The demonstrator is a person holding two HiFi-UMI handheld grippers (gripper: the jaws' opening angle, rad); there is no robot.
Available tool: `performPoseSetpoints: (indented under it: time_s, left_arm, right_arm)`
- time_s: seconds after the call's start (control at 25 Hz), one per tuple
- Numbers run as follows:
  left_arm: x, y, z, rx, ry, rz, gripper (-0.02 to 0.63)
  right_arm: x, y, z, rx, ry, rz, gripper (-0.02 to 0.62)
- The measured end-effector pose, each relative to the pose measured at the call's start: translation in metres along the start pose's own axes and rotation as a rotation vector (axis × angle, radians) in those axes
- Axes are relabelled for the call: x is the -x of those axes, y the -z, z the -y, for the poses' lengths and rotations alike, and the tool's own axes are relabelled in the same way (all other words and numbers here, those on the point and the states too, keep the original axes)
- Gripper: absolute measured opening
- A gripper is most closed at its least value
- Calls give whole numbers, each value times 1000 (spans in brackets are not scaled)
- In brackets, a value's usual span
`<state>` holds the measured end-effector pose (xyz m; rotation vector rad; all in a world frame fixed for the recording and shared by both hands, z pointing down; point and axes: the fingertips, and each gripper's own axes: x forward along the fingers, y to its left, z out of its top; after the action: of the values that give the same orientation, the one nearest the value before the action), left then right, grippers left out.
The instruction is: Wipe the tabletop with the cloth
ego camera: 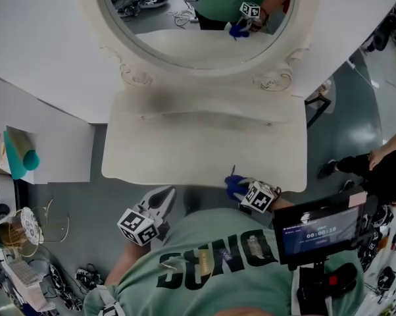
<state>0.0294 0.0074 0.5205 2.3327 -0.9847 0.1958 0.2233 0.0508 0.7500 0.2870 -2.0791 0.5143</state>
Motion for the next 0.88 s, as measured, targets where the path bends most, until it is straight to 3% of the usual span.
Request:
performPoseSetpoints:
  time_s: [0.16, 0.24, 0.4, 0.48, 0.56, 0.72, 0.88]
  left_arm:
    - [-15, -3, 10, -14, 33, -11, -2]
    - [-17, -4, 13, -17, 35, -11, -2]
    - [-11, -4, 10, -17, 8, -13, -2]
    - [-6, -1, 11, -16, -9, -19, -2]
    - [-3, -1, 13, -16, -22, -23, -2]
    - [1, -1, 15, -17, -37, -27, -2]
    - [2, 0, 11, -16, -41, -28, -2]
  right_arm:
    - [5, 11, -22, -5, -109, -12, 107]
    - [14, 6, -9, 16, -93, 27, 107]
    - [51, -32, 120, -142, 182, 203, 107]
    - [65, -39, 184, -186, 318, 211, 107]
    - [66, -36, 226, -180, 402, 175, 107]
    - [62, -32, 260, -198, 461, 116, 109]
    - [59, -31, 259, -238, 453, 108, 109]
